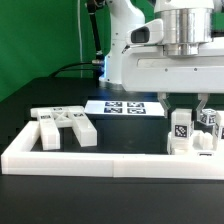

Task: Assemble chair

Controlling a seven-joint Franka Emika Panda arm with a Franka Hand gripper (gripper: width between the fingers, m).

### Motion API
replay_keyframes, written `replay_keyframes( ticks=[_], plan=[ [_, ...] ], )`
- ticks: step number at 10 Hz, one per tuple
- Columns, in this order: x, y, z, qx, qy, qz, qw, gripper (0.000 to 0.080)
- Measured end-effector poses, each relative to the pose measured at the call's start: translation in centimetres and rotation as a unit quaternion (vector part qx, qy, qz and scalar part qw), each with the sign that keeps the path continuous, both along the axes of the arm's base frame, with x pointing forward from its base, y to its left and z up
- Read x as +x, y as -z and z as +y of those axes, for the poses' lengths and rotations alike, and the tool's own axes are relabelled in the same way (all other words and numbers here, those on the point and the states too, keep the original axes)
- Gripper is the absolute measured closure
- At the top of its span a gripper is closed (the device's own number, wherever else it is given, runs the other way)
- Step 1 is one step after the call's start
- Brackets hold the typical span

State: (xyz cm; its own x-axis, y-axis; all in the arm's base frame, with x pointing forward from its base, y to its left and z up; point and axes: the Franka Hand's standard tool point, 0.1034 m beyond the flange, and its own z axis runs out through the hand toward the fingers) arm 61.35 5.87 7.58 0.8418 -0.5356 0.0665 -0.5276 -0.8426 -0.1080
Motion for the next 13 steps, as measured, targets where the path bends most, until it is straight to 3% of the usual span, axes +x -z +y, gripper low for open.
replay_keyframes(
  ticks=[2, 4, 6, 13],
  plan=[
    [0.0, -0.01, 0.1, 0.002, 0.095, 0.005, 0.995, 0.051],
    [0.12, 0.05, 0.04, 0.018, 0.204, 0.003, 0.979, 0.0509],
    [0.16, 0.02, 0.11, 0.036, 0.329, 0.005, 0.944, 0.0509],
    [0.2, -0.02, 0.46, 0.071, 0.531, 0.023, 0.844, 0.0509]
  ],
)
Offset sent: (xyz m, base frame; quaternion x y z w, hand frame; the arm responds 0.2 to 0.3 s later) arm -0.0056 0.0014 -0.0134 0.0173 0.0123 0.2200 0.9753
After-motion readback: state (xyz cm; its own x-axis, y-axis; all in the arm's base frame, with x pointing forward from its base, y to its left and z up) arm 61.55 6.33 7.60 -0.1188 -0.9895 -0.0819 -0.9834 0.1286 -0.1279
